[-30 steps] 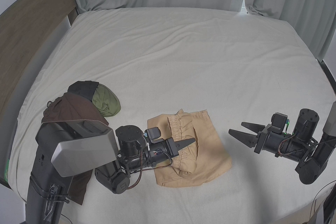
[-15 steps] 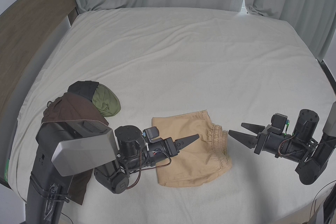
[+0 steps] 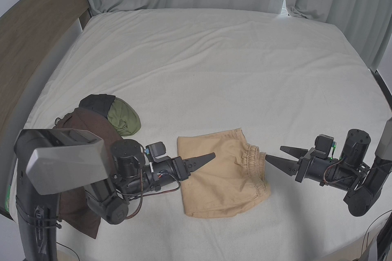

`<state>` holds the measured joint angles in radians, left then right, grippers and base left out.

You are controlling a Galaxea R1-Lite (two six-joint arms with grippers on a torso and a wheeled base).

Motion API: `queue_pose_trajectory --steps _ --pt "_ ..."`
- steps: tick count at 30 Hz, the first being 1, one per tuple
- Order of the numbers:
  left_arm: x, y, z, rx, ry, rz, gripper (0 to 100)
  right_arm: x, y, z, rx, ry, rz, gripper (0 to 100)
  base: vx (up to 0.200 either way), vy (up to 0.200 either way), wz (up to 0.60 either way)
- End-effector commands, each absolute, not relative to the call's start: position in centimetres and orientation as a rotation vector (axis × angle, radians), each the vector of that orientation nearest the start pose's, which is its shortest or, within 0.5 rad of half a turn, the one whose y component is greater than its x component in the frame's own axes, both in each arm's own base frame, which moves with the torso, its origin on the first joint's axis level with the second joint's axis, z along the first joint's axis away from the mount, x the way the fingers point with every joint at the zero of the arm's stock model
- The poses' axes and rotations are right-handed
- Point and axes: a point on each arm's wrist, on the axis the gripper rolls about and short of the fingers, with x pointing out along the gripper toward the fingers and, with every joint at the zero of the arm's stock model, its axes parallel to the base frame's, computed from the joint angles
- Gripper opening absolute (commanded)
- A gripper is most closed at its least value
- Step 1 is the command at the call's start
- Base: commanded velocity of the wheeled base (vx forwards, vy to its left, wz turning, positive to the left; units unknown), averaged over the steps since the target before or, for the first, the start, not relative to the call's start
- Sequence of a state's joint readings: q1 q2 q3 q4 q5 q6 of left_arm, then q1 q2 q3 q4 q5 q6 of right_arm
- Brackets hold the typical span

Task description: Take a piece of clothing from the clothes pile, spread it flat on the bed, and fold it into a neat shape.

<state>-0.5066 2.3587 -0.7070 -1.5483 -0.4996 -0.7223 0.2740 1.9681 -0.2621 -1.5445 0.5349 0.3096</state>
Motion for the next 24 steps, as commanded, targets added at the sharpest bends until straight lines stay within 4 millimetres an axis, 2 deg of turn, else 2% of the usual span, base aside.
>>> queue_pose_trajectory --steps 1,2,6,10,14,17,21,24 --pt "30.8 -16.2 5.3 -0.61 0.385 -0.894 100 25.0 8.4 7.6 0.313 0.299 0.779 100 0.0 0.0 0.0" --pt "30.1 -15.0 5.9 -0.557 0.361 -0.876 100 24.9 8.5 7.7 0.312 0.294 0.785 100 0.0 0.0 0.0" --pt "29.3 -12.3 6.6 -0.437 0.3 -0.827 100 24.8 8.8 7.8 0.31 0.294 0.796 100 0.0 0.0 0.0" --pt "28.7 -9.9 8.0 -0.353 0.225 -0.785 100 24.5 8.8 7.6 0.311 0.308 0.795 100 0.0 0.0 0.0" --pt "27.8 -8.6 8.0 -0.351 0.239 -0.743 100 24.5 8.8 7.5 0.311 0.312 0.794 100 0.0 0.0 0.0" --pt "27.3 -6.1 8.6 -0.355 0.22 -0.689 100 24.5 8.8 7.4 0.31 0.316 0.795 100 0.0 0.0 0.0" --pt "26.2 -4.1 9.0 -0.344 0.218 -0.671 100 24.3 9.0 7.2 0.31 0.33 0.802 100 0.0 0.0 0.0" --pt "25.9 -3.4 8.7 -0.314 0.222 -0.683 100 24.3 8.9 7.1 0.31 0.331 0.8 100 0.0 0.0 0.0"
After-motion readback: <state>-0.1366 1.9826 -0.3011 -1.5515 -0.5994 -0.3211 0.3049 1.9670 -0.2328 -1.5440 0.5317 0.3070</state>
